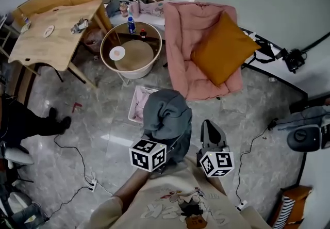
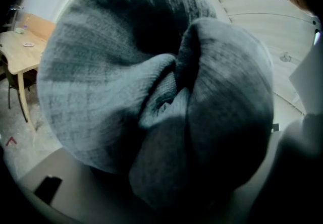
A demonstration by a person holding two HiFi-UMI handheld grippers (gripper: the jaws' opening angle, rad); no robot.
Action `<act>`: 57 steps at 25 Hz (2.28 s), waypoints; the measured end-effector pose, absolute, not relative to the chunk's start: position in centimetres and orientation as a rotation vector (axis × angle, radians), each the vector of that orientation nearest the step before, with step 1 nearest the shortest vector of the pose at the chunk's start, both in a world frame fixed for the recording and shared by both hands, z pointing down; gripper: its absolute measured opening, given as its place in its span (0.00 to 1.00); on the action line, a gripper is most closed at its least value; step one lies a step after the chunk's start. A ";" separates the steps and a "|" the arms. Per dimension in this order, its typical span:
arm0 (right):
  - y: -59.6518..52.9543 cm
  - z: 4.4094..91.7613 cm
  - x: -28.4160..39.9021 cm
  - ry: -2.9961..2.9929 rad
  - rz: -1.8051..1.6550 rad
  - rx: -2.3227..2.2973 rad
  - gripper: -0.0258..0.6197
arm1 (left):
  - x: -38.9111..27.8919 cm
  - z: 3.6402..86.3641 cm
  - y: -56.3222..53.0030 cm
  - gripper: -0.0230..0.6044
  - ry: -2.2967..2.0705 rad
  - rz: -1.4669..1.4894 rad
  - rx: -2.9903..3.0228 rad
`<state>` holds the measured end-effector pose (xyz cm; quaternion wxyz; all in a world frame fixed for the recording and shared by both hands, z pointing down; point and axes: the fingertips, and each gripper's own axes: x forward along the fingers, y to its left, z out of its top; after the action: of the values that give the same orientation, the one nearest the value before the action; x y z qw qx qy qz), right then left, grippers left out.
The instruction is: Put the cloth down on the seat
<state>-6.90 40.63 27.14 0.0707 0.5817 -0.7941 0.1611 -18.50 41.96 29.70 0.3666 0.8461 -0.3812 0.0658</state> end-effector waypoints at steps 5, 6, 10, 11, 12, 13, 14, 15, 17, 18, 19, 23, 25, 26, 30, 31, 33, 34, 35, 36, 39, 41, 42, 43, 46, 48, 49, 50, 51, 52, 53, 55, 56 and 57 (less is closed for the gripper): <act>39.4 27.8 -8.4 -2.347 0.493 1.733 0.07 | -19.8 30.7 40.9 0.60 -0.928 0.166 2.147; 39.0 28.0 -8.6 -2.340 0.507 1.714 0.07 | -20.0 30.7 40.5 0.60 -0.923 0.162 2.145; 37.5 27.8 -8.0 -2.309 0.516 1.712 0.07 | -19.7 30.6 39.5 0.60 -0.904 0.153 2.137; 37.0 27.9 -7.7 -2.278 0.473 1.732 0.07 | -19.6 30.7 39.0 0.60 -0.902 0.154 2.136; 36.5 28.2 -7.5 -2.241 0.417 1.732 0.07 | -19.5 30.9 38.5 0.60 -0.901 0.155 2.133; 36.2 28.6 -7.7 -2.211 0.370 1.708 0.07 | -19.4 31.2 38.1 0.60 -0.899 0.155 2.129; 36.0 29.2 -8.0 -2.201 0.351 1.672 0.07 | -19.3 31.5 37.8 0.60 -0.897 0.158 2.125; 35.9 29.7 -8.3 -2.213 0.366 1.642 0.07 | -19.1 31.8 37.6 0.60 -0.894 0.164 2.123; 35.0 30.0 -8.5 -2.268 0.436 1.622 0.07 | -18.7 32.0 36.8 0.60 -0.896 0.193 2.128; 34.2 29.9 -8.4 -2.293 0.455 1.625 0.07 | -18.4 32.0 36.1 0.60 -0.901 0.208 2.132; 33.2 29.7 -8.4 -2.313 0.460 1.628 0.07 | -18.3 32.0 35.3 0.60 -0.908 0.219 2.135; 29.5 30.2 -8.7 -2.342 0.478 1.608 0.07 | -18.0 32.3 32.4 0.60 -0.931 0.249 2.122; 27.8 31.2 -7.7 -2.309 0.517 1.602 0.07 | -17.4 32.7 30.9 0.60 -0.939 0.266 2.112; 26.7 31.6 -6.9 -2.301 0.538 1.604 0.07 | -16.8 32.8 29.9 0.60 -0.941 0.273 2.108; 22.2 31.9 -3.0 -2.302 0.602 1.626 0.07 | -13.8 33.0 25.4 0.60 -0.934 0.328 2.118; 21.2 32.0 -2.0 -2.300 0.612 1.622 0.07 | -13.0 32.9 24.3 0.60 -0.931 0.337 2.121; 19.1 32.3 -0.5 -2.296 0.638 1.609 0.07 | -11.4 32.6 22.0 0.60 -0.930 0.342 2.125; 17.9 32.4 0.2 -2.293 0.660 1.605 0.07 | -10.7 32.4 20.9 0.60 -0.933 0.345 2.128; 16.8 32.5 0.8 -2.292 0.687 1.602 0.07 | -10.0 32.2 19.7 0.60 -0.940 0.349 2.129; 15.6 32.6 1.4 -2.298 0.716 1.598 0.07 | -9.4 32.0 18.6 0.60 -0.949 0.352 2.130; 12.3 31.9 2.9 -2.344 0.753 1.567 0.07 | -7.7 31.4 15.7 0.60 -0.979 0.363 2.128; 10.0 31.5 3.8 -2.374 0.744 1.539 0.07 | -6.5 31.0 13.8 0.60 -1.000 0.371 2.129; 8.9 31.5 4.3 -2.383 0.741 1.524 0.07 | -5.9 30.9 12.8 0.60 -1.012 0.374 2.130; 7.8 31.6 4.9 -2.388 0.742 1.510 0.07 | -5.2 30.9 11.9 0.60 -1.024 0.375 2.130; 5.3 32.3 6.6 -2.397 0.765 1.476 0.07 | -3.5 31.1 9.6 0.60 -1.058 0.379 2.118; 3.8 32.4 7.5 -2.422 0.764 1.447 0.07 | -2.6 31.4 8.2 0.60 -1.083 0.376 2.103; 3.0 32.4 7.8 -2.439 0.752 1.424 0.07 | -2.1 31.5 7.4 0.60 -1.097 0.373 2.094; 2.4 32.4 8.1 -2.456 0.735 1.399 0.07 | -1.6 31.7 6.6 0.60 -1.111 0.371 2.084; 1.7 32.6 8.4 -2.470 0.723 1.376 0.07 | -1.1 31.9 5.8 0.60 -1.126 0.372 2.076; 1.2 32.9 8.7 -2.478 0.727 1.360 0.07 | -0.6 31.9 5.1 0.60 -1.140 0.377 2.068; 0.8 33.2 9.0 -2.483 0.747 1.351 0.07 | -0.2 31.9 4.6 0.60 -1.151 0.384 2.064; 0.2 33.8 9.4 -2.486 0.802 1.354 0.07 | 0.5 31.7 4.0 0.60 -1.160 0.407 2.066; -0.1 33.8 9.5 -2.490 0.824 1.361 0.07 | 0.7 31.5 3.9 0.60 -1.161 0.424 2.071; -0.3 33.7 9.6 -2.500 0.839 1.367 0.07 | 0.8 31.3 3.8 0.60 -1.163 0.444 2.076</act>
<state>9.63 -0.31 33.73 0.0857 0.4587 -0.8385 0.2813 0.78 3.77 31.28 0.3527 0.8024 -0.4497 0.1717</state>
